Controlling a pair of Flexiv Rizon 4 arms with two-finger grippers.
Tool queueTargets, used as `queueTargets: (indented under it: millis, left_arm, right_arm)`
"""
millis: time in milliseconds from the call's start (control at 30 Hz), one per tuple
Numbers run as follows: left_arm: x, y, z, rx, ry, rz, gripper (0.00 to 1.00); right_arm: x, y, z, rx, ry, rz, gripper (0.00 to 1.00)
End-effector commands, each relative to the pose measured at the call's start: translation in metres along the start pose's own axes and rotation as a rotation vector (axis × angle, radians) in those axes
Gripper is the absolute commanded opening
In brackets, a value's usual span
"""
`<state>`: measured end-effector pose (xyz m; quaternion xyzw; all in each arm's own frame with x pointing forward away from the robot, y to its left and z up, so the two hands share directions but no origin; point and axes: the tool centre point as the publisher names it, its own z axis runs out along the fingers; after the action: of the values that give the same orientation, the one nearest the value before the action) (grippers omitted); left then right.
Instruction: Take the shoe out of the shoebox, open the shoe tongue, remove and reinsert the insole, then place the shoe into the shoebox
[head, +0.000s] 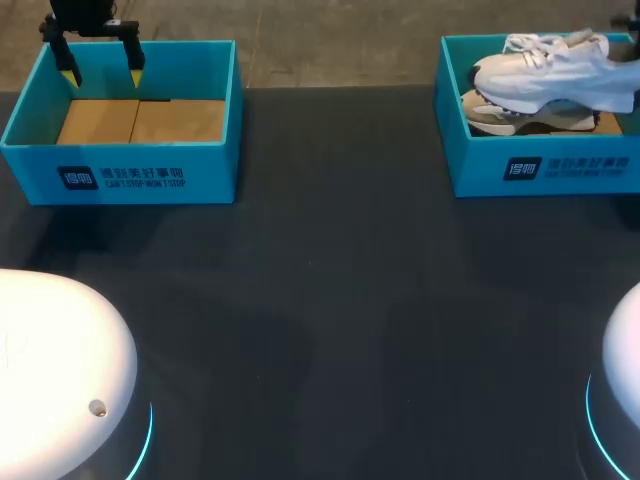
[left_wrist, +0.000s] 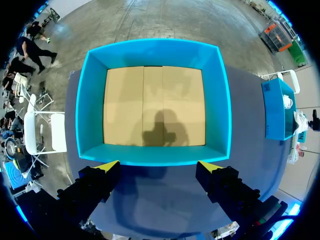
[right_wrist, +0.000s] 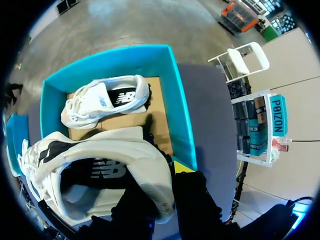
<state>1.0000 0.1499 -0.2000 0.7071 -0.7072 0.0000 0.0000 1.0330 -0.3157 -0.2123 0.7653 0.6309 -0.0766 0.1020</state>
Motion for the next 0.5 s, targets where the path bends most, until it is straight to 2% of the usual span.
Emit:
queueTargets:
  millis: [33, 500]
  left_arm:
    - [0.0, 0.0, 0.0, 0.0, 0.0, 0.0, 1.0]
    - [0.0, 0.0, 0.0, 0.0, 0.0, 0.0, 1.0]
  right_arm:
    - [0.0058, -0.0026, -0.0165, -0.004, -0.02, -0.003, 0.0]
    - [0.0091, -0.0042, -0.0211, -0.018, 0.005, -0.003, 0.0]
